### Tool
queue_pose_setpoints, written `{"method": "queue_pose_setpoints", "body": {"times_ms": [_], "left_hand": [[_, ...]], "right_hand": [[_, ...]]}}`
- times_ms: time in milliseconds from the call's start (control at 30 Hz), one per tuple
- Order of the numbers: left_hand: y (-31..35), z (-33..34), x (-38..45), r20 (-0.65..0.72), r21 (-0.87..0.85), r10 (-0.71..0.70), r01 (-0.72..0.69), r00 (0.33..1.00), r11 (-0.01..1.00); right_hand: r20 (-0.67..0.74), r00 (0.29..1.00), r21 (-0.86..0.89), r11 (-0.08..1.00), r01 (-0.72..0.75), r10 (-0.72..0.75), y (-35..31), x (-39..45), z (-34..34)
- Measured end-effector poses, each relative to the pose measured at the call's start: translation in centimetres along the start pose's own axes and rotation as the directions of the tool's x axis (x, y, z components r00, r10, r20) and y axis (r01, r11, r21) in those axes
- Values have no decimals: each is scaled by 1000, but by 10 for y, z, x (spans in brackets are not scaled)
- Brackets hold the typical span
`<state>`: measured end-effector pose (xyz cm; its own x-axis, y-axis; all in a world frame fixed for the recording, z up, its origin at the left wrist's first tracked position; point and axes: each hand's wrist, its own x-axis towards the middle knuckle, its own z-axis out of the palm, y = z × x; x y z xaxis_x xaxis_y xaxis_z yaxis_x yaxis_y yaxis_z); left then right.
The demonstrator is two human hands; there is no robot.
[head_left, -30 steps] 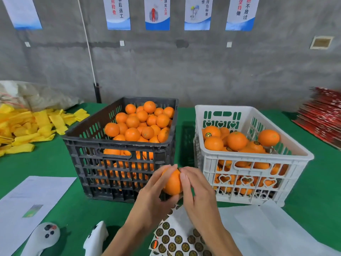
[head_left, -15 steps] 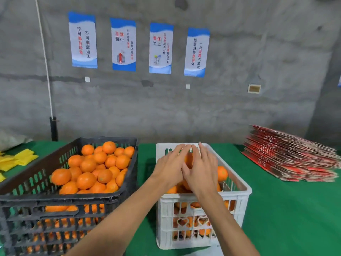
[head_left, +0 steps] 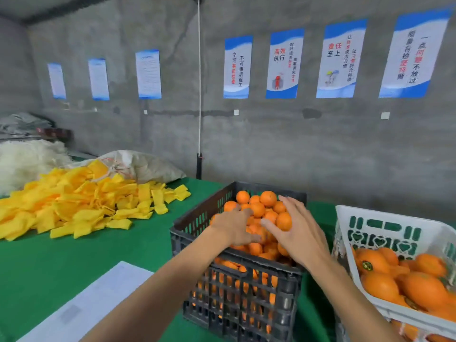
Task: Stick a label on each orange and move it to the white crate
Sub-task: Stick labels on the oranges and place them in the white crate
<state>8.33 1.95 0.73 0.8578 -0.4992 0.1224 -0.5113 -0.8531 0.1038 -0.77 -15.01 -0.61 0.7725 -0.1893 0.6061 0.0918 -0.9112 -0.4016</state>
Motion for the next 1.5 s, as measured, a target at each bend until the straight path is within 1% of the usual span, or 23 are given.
{"method": "queue_pose_setpoints", "body": {"times_ms": [33, 67, 100, 133, 167, 200, 267, 333, 400, 467, 567, 667, 733, 833, 900, 1067, 1133, 1167, 1233, 1267, 1333, 1400, 1500], "left_hand": [[-18, -1, 3, 129, 31, -43, 40, 991, 999], [-32, -1, 7, 265, 61, -93, 80, 960, 995], [-45, -2, 11, 385, 101, -146, 116, 911, 988], [-57, 0, 15, 468, 142, -196, 145, 862, 979], [-66, 3, 19, 503, 180, -224, 152, 835, 972], [-74, 7, 24, 504, 180, -236, 166, 831, 970], [-82, 13, 36, 469, 91, -215, 196, 857, 976], [-85, 13, 49, 428, -4, -194, 216, 883, 976], [-84, 15, 61, 410, -84, -190, 244, 892, 966], [-83, 19, 71, 387, -56, -185, 223, 903, 973], [-83, 23, 84, 324, 75, -175, 159, 930, 984], [-84, 25, 94, 312, 137, -151, 113, 938, 984], [-85, 28, 100, 343, 143, -134, 90, 930, 986], [-87, 35, 109, 376, 91, -116, 88, 919, 992], [-90, 37, 113, 363, 74, -107, 86, 926, 994], [-92, 42, 119, 342, 117, -107, 70, 934, 991], [-92, 44, 119, 333, 90, -106, 81, 937, 993], [-93, 44, 119, 319, 47, -101, 90, 942, 995], [-94, 42, 117, 264, 3, -73, 74, 962, 997], [-94, 39, 115, 218, 18, -51, 48, 975, 999], [-92, 33, 108, 109, 4, -1, 1, 994, 1000], [-86, 22, 98, -28, -103, 35, -38, 999, 994], [-72, 2, 75, -274, -266, 38, -114, 961, 957]], "right_hand": [[60, 998, 1, 1000, 10, -10, -4, 6, 10], [124, 992, -9, 1000, 11, -9, -6, 12, 18], [193, 981, -31, 1000, 6, 0, -7, 18, 25], [269, 963, -56, 998, 1, 14, -7, 22, 31], [345, 938, -76, 997, -3, 29, -5, 27, 36], [417, 908, -94, 996, -5, 44, -3, 31, 40], [526, 847, -135, 991, 0, 72, 1, 37, 47], [575, 812, -163, 987, -3, 98, 5, 44, 52], [609, 787, -170, 985, 0, 105, 8, 51, 58], [648, 755, -172, 985, 16, 101, 10, 60, 62], [697, 711, -201, 977, 65, 96, 13, 74, 66], [738, 671, -318, 915, 248, 75, 10, 89, 75], [764, 644, -340, 875, 344, 43, 7, 98, 85], [804, 595, -302, 875, 378, 20, 3, 112, 103], [820, 572, -313, 841, 441, 5, -2, 118, 117], [852, 522, -316, 763, 564, -33, -11, 118, 143], [849, 525, -326, 728, 603, -55, -10, 115, 146], [843, 535, -333, 719, 610, -64, -8, 114, 147], [823, 564, -339, 732, 591, -74, -5, 113, 147], [805, 587, -337, 751, 568, -83, -4, 113, 144], [746, 657, -322, 805, 498, -109, -3, 115, 133], [653, 749, -278, 884, 377, -115, -2, 115, 111], [472, 877, -115, 980, 164, -91, 1, 105, 64]]}}
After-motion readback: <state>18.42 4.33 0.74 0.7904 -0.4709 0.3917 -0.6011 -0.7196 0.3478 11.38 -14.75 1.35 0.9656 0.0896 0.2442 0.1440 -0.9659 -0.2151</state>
